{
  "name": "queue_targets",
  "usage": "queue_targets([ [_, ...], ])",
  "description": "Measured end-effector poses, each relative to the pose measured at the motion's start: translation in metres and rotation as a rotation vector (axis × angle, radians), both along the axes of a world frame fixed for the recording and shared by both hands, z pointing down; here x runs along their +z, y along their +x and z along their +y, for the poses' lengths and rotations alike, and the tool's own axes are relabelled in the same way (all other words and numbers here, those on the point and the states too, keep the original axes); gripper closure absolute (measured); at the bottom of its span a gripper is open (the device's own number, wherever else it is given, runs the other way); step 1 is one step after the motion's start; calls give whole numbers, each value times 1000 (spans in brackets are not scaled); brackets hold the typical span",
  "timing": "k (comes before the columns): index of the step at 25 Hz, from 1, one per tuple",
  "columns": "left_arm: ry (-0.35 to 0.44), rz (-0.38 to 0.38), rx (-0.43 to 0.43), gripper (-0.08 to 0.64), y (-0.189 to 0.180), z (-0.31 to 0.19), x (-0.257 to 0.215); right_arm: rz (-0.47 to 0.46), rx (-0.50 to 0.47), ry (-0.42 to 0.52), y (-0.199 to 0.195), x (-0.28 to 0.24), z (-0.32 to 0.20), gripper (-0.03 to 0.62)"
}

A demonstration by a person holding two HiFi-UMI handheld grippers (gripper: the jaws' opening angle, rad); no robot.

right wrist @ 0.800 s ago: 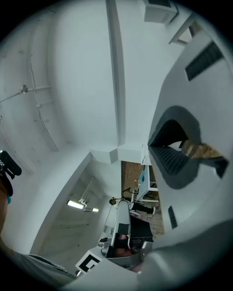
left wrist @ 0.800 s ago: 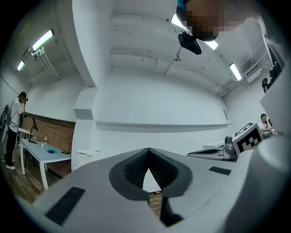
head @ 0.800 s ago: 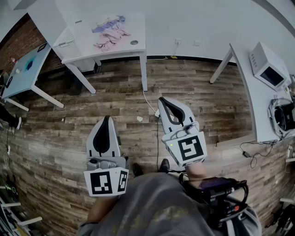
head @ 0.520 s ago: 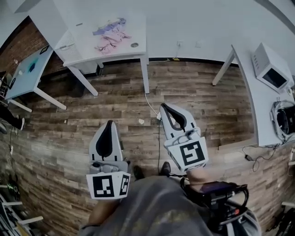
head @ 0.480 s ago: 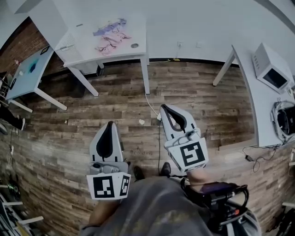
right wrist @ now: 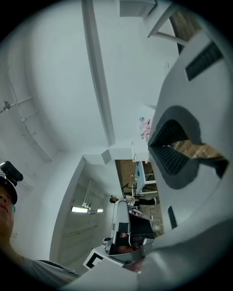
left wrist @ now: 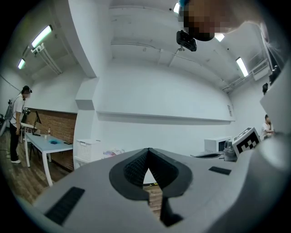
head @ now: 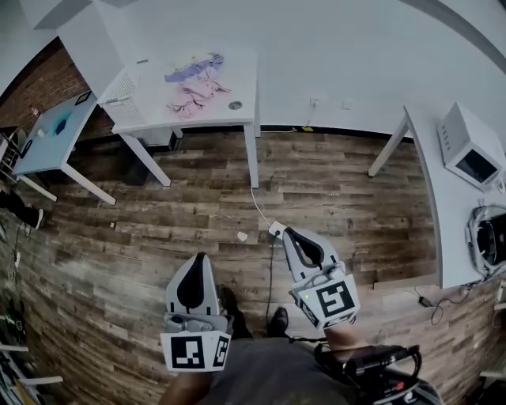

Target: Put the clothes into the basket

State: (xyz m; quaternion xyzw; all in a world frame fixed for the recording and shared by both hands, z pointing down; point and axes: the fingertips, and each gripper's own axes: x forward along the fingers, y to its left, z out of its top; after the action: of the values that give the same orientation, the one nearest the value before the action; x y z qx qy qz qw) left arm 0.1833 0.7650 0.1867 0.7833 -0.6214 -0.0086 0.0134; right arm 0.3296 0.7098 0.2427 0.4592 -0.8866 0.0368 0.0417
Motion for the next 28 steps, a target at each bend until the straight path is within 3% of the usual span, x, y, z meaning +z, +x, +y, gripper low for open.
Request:
queue_targets([
  [9,-19,30,21,552,-57,-70,18,5,31,-32,-49,14,-66,584],
  [14,14,33,63,552,-92,-113,7,2,33,5,-100,-1,-113,584],
  [22,78,22,59,552,-167,-154,-19,2,19,68,-179,-27,-160,584],
  [28,79,49,42,552,-208,-173,-15,23,46,95,-201,-37,-191,584],
])
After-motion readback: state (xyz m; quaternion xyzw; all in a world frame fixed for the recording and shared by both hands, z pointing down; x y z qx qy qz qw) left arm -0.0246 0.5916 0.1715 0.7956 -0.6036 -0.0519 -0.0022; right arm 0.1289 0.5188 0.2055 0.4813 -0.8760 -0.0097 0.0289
